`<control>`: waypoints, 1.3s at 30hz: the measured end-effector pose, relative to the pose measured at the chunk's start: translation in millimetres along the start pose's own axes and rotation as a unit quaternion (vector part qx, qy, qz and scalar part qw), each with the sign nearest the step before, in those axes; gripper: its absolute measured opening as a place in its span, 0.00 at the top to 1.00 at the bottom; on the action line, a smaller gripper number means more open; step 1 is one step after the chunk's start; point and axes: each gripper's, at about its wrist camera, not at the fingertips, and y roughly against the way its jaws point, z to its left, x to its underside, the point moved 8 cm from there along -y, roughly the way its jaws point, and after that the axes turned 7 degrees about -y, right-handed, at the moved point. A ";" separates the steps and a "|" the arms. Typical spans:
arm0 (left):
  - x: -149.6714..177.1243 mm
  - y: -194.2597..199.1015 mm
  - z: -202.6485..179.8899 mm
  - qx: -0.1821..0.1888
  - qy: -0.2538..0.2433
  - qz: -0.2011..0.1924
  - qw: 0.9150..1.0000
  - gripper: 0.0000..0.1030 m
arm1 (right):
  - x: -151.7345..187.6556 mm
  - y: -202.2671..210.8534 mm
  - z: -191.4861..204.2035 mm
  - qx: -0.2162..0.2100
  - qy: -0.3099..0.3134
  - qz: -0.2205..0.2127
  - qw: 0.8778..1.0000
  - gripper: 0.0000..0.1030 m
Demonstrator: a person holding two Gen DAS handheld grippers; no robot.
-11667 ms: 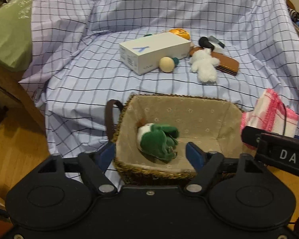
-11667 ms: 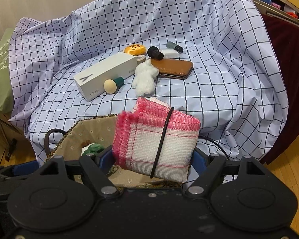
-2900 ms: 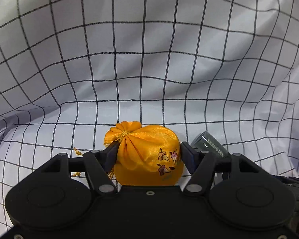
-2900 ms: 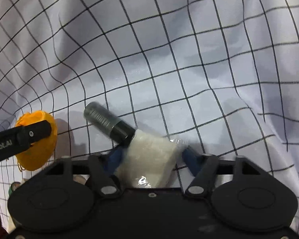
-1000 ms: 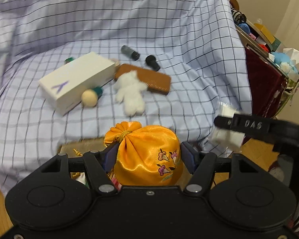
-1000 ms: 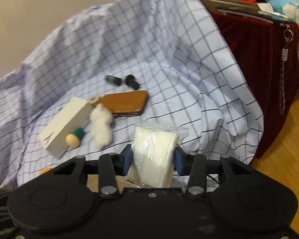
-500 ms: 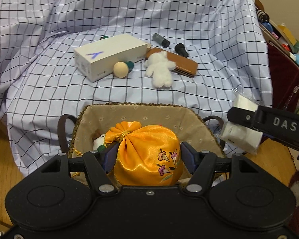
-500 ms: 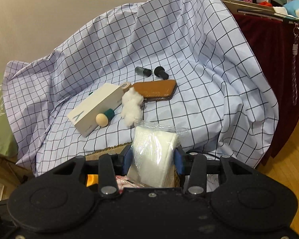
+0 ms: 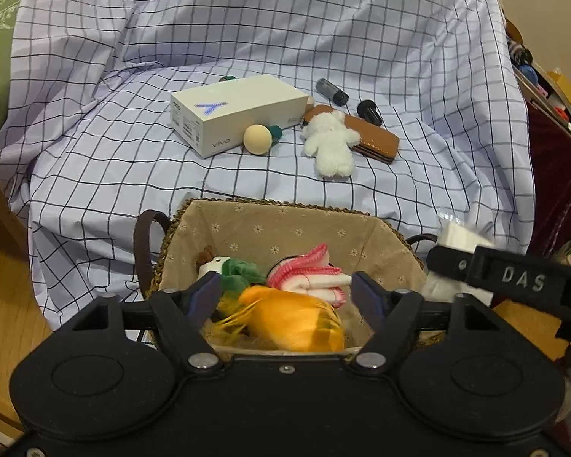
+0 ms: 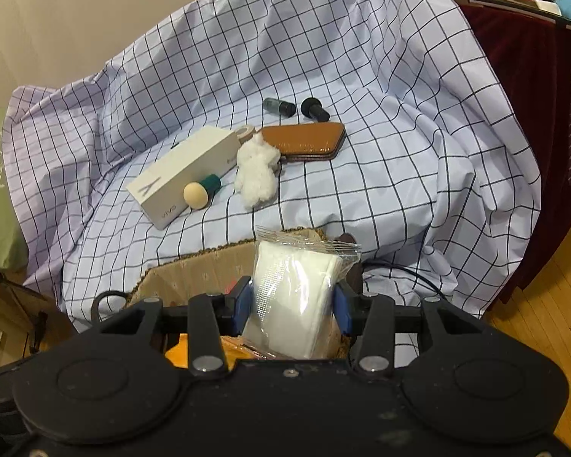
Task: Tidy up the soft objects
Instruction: 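Carry the orange pouch and white packet over the basket and open both tools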
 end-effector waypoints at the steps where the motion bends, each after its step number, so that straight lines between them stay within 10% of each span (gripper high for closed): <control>1: 0.1 0.9 1.5 -0.002 0.004 -0.002 1.000 0.24 | 1.3 -0.8 0.6 0.001 0.002 0.003 1.000 0.58; 39: -1.2 8.9 13.9 -0.042 0.019 -0.019 0.999 0.23 | 7.0 -3.7 0.3 -0.001 0.007 0.016 1.000 0.44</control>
